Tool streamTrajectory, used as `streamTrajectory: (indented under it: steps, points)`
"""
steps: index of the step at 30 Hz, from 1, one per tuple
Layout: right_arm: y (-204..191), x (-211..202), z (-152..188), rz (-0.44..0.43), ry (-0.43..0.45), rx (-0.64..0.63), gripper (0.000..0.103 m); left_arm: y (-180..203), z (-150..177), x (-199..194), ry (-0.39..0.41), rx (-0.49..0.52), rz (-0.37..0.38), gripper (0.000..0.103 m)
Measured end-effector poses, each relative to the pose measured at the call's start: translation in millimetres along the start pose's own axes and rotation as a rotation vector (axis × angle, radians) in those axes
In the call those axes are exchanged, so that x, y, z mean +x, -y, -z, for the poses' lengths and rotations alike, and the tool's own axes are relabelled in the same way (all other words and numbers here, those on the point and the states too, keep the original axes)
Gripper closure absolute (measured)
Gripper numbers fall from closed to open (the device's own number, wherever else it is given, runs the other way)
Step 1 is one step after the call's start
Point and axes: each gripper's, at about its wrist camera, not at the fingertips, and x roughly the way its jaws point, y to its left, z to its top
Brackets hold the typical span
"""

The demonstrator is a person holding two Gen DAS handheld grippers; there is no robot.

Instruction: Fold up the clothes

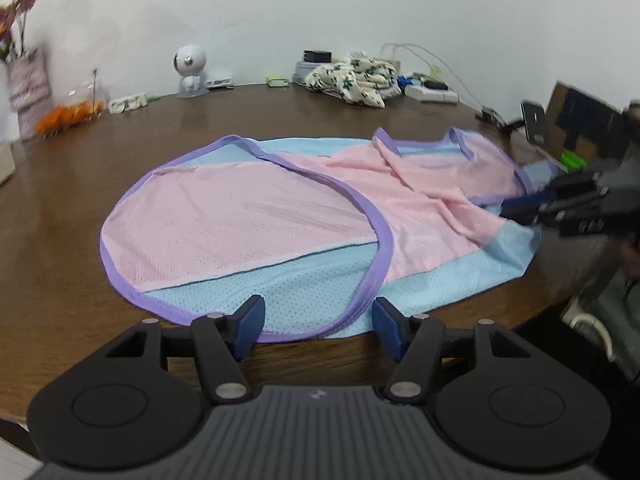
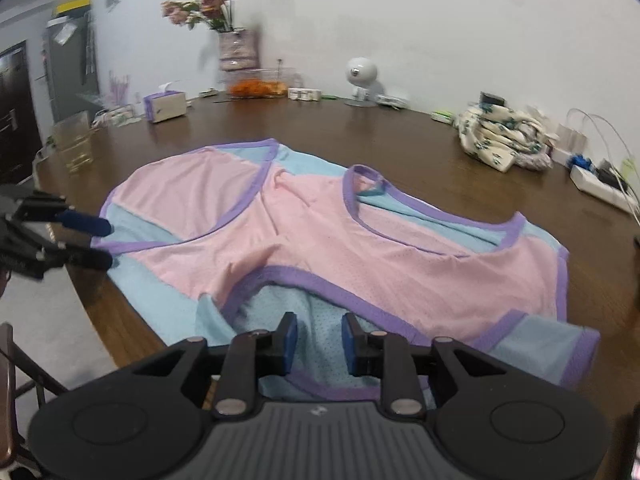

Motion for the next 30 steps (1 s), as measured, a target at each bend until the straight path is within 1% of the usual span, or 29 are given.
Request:
streamTrajectory:
  steps: [2, 3, 4, 5, 6, 9, 11, 12, 13, 14, 15, 17, 20, 22, 23, 24, 25, 26, 27, 29, 30]
  points:
    - [-5, -13, 2, -0.063, 0.054, -0.002, 0.082, -7, -1, -3, 0.017, -0.033, 0.017, 0.043]
    - [-8, -18, 2, -0.066, 0.071, -0.01, 0.081, -10, -2, -4, 0.027, -0.05, 0.024, 0.043]
    - [-9, -23, 2, -0.033, 0.085, -0.029, 0.079, -11, -3, -4, 0.035, -0.063, 0.028, 0.043]
    - [-5, -28, 2, 0.033, 0.1, -0.04, 0.079, -12, -5, -4, 0.041, -0.07, 0.027, 0.043]
    - [4, -34, 1, 0.114, 0.114, -0.022, 0.079, -11, -6, -4, 0.044, -0.067, 0.025, 0.043]
    - [42, -31, -6, 0.266, 0.078, 0.083, 0.074, -6, -8, 2, 0.039, -0.04, 0.035, 0.042]
    - [68, -28, -11, 0.361, 0.048, 0.155, 0.074, -4, -8, 7, 0.025, -0.025, 0.036, 0.043]
    - [75, -21, -11, 0.375, 0.018, 0.17, 0.074, -3, -8, 8, 0.02, -0.02, 0.034, 0.043]
    - [79, -11, -11, 0.366, -0.018, 0.19, 0.077, -2, -8, 10, 0.016, -0.016, 0.033, 0.043]
    - [83, -5, -9, 0.357, -0.037, 0.219, 0.085, -1, -7, 11, 0.014, -0.012, 0.031, 0.043]
    - [84, -4, -7, 0.348, -0.04, 0.244, 0.103, 0, -7, 10, 0.013, -0.01, 0.031, 0.042]
    - [83, -7, -6, 0.335, -0.034, 0.268, 0.103, -1, -7, 10, 0.008, -0.008, 0.033, 0.043]
    - [75, -36, 3, 0.325, 0.007, 0.247, 0.103, -2, -6, 8, 0.001, 0.003, 0.031, 0.042]
    - [69, -53, 17, 0.317, 0.0, 0.251, 0.103, -4, -6, 7, -0.006, 0.009, 0.032, 0.043]
    - [68, -59, 23, 0.317, -0.003, 0.251, 0.102, -6, -6, 7, -0.008, 0.007, 0.034, 0.043]
    - [65, -64, 29, 0.32, 0.003, 0.243, 0.097, -8, -7, 7, -0.01, 0.003, 0.043, 0.042]
    - [60, -68, 33, 0.305, 0.015, 0.224, 0.095, -11, -7, 6, -0.009, -0.003, 0.059, 0.043]
    - [54, -71, 34, 0.261, 0.031, 0.2, 0.095, -13, -7, 5, -0.008, -0.009, 0.082, 0.043]
    - [45, -70, 32, 0.191, 0.058, 0.169, 0.093, -16, -8, 4, -0.006, -0.011, 0.109, 0.043]
    - [24, -64, 23, 0.05, 0.112, 0.099, 0.079, -18, -7, 1, -0.003, 0.001, 0.148, 0.042]
    - [13, -55, 19, -0.007, 0.117, 0.05, 0.067, -19, -6, 0, 0.0, 0.01, 0.167, 0.041]
